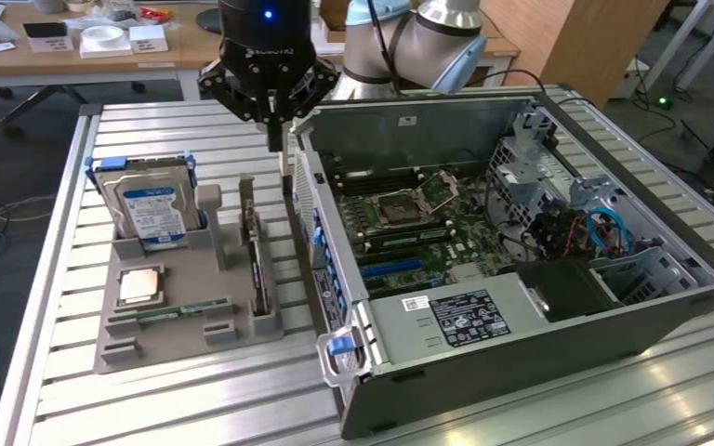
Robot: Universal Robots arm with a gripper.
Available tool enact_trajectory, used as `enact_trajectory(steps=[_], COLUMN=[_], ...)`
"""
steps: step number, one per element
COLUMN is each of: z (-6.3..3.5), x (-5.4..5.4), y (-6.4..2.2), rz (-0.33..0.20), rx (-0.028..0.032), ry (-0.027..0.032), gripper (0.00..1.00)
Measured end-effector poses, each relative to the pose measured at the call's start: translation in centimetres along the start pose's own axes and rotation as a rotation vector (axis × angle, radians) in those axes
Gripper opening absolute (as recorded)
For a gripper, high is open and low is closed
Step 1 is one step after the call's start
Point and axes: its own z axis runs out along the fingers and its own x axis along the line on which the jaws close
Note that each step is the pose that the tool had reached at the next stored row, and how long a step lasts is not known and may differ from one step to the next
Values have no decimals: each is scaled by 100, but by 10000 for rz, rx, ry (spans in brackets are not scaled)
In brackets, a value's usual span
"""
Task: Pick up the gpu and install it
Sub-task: 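Reach for the gpu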
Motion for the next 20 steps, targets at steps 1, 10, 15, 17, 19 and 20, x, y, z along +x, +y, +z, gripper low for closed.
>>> enact_trajectory(steps=[1,10,15,17,19,20], z=[1,13,24,28,31,31], x=[21,198,315,352,365,365], y=[-2,-16,-25,-28,-29,-29], rz=[-1,0,-1,-1,-1,-2], rx=[0,0,0,0,-1,0], ry=[1,0,1,1,-1,0], gripper=[11,11,11,11,11,11])
